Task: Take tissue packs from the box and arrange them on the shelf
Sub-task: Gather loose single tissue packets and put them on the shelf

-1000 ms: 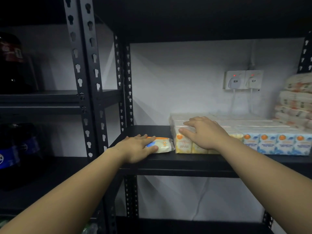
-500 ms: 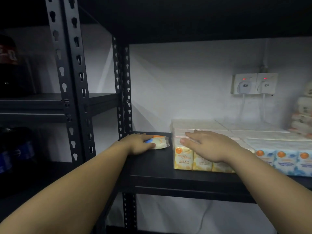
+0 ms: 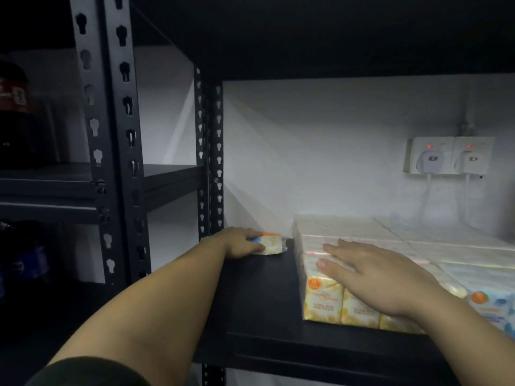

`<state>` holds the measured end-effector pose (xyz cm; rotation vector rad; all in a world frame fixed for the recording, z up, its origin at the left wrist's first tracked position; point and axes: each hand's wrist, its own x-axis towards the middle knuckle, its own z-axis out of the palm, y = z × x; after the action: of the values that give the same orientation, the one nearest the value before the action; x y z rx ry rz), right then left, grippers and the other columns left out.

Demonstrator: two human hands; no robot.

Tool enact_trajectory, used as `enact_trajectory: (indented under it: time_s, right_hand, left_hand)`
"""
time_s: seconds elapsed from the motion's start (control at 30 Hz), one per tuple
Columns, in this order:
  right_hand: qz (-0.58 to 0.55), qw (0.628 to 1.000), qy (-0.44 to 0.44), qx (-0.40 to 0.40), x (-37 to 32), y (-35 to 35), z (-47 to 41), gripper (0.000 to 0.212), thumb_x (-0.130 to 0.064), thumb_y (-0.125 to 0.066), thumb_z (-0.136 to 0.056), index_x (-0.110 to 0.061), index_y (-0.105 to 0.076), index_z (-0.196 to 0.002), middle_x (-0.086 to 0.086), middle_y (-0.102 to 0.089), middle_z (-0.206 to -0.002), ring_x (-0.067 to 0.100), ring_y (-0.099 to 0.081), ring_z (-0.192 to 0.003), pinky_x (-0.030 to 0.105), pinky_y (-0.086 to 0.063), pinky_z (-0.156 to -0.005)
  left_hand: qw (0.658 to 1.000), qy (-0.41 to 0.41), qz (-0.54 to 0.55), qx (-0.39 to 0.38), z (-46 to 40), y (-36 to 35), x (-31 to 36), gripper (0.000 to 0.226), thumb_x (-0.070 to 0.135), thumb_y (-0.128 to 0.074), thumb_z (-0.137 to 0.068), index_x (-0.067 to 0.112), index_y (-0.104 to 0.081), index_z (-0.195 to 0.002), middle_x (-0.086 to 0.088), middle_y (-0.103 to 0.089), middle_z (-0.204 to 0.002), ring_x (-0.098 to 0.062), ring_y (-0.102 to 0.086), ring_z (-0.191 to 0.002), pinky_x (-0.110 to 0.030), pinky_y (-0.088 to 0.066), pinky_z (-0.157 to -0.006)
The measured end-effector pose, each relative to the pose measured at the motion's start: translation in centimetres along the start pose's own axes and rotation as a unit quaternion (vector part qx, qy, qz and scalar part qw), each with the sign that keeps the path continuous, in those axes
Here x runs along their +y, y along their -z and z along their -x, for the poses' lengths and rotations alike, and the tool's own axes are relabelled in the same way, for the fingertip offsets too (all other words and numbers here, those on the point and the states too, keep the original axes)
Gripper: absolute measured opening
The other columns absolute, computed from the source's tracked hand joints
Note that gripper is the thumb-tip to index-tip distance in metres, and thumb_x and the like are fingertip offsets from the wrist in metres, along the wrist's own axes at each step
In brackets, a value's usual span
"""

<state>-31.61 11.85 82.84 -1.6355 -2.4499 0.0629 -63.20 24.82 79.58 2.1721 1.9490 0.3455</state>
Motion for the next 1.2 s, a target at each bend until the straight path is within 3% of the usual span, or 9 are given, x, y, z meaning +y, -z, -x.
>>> enact_trajectory:
  time_s: [0.3, 0.47, 0.53, 0.63, 0.77, 0.93, 1.03, 1.1, 1.2]
  right_hand:
    - [0.007, 1.0, 0.006, 0.012, -0.1, 0.1, -0.5, 0.08, -0.088, -0.013, -0.084, -0.056, -0.025, -0.156, -0.024, -0.017, -0.168, 0.005, -0.018, -0.155, 0.038, -0.019, -0.126]
    - [0.003, 1.0, 0.005, 0.018, 0.1, -0.1, -0.9, 0.078, -0.088, -0.014, -0.085, -0.057, -0.026, -0.155, -0.024, -0.019, -0.168, 0.008, -0.021, -0.155, 0.04, -0.021, -0.125]
    - [0.001, 1.0, 0.005, 0.019, 0.2, -0.1, -0.9, 0.077, -0.088, -0.015, -0.086, -0.056, -0.027, -0.156, -0.024, -0.02, -0.168, 0.009, -0.022, -0.155, 0.041, -0.022, -0.125]
    - [0.002, 1.0, 0.007, 0.025, 0.0, 0.0, -0.8, 0.084, -0.09, -0.01, -0.083, -0.053, -0.029, -0.156, -0.022, -0.024, -0.167, 0.011, -0.024, -0.155, 0.043, -0.024, -0.123]
    - [-0.004, 0.999, 0.006, 0.052, -0.3, 0.0, -0.2, 0.101, -0.096, -0.005, -0.072, -0.048, -0.038, -0.154, -0.019, -0.035, -0.163, 0.013, -0.033, -0.151, 0.044, -0.032, -0.119]
    - [0.024, 0.988, 0.018, 0.152, -0.1, -0.5, 0.1, 0.114, -0.105, -0.008, -0.064, -0.035, -0.064, -0.135, -0.012, -0.064, -0.14, 0.017, -0.056, -0.129, 0.042, -0.045, -0.107]
    - [0.075, 0.978, 0.024, 0.196, -0.6, -0.8, 1.2, 0.114, -0.104, -0.006, -0.066, -0.033, -0.067, -0.131, -0.012, -0.067, -0.136, 0.015, -0.056, -0.129, 0.04, -0.036, -0.112]
    - [0.086, 0.975, 0.02, 0.205, -0.9, -1.2, 2.6, 0.116, -0.102, -0.001, -0.067, -0.034, -0.062, -0.138, -0.011, -0.06, -0.145, 0.014, -0.048, -0.137, 0.041, -0.027, -0.118]
    - [0.075, 0.973, 0.019, 0.22, -1.3, -2.6, 5.4, 0.097, -0.092, -0.015, -0.08, -0.035, -0.051, -0.15, -0.01, -0.042, -0.161, 0.013, -0.03, -0.151, 0.043, -0.014, -0.127]
  left_hand:
    - [1.0, 0.009, -0.029, 0.007, -3.0, -0.2, -0.8, 0.066, 0.067, -0.047, -0.094, 0.049, -0.033, -0.157, -0.001, -0.039, -0.162, -0.029, -0.039, -0.145, -0.046, -0.03, -0.118]
    - [0.997, -0.021, -0.076, 0.023, -2.0, 0.0, -0.3, 0.073, 0.067, -0.041, -0.1, 0.039, -0.021, -0.163, 0.001, -0.012, -0.173, -0.025, -0.009, -0.159, -0.058, -0.001, -0.126]
    - [0.995, -0.022, -0.092, 0.025, -1.0, 0.4, 0.4, 0.075, 0.067, -0.04, -0.1, 0.035, -0.018, -0.164, 0.001, -0.007, -0.174, -0.024, -0.003, -0.16, -0.058, 0.003, -0.127]
    - [0.994, -0.011, -0.106, 0.024, 0.8, 0.5, 1.5, 0.077, 0.065, -0.04, -0.101, 0.031, -0.015, -0.165, -0.003, -0.009, -0.174, -0.026, -0.007, -0.16, -0.056, -0.004, -0.127]
    - [0.995, -0.019, -0.083, 0.057, 4.9, -0.3, 2.6, 0.083, 0.075, -0.037, -0.091, 0.024, -0.035, -0.156, -0.004, -0.039, -0.162, -0.03, -0.033, -0.151, -0.048, -0.031, -0.12]
    - [0.998, -0.051, -0.014, 0.046, 13.5, -1.5, 4.3, 0.084, 0.073, -0.037, -0.098, 0.028, -0.013, -0.166, 0.005, -0.009, -0.173, -0.02, -0.011, -0.159, -0.046, -0.015, -0.129]
    - [0.994, -0.075, -0.027, 0.073, 17.7, -2.5, 4.9, 0.083, 0.069, -0.036, -0.1, 0.028, -0.008, -0.166, 0.005, -0.005, -0.173, -0.014, -0.003, -0.16, -0.048, -0.006, -0.13]
    - [0.991, -0.088, -0.043, 0.095, 19.8, -3.4, 5.2, 0.084, 0.071, -0.036, -0.099, 0.028, -0.01, -0.166, 0.004, -0.007, -0.173, -0.012, -0.001, -0.159, -0.047, -0.004, -0.13]
    - [0.982, -0.122, -0.064, 0.132, 22.7, -4.6, 6.1, 0.082, 0.07, -0.038, -0.099, 0.029, -0.014, -0.166, 0.006, -0.009, -0.173, -0.01, -0.001, -0.159, -0.043, -0.002, -0.13]
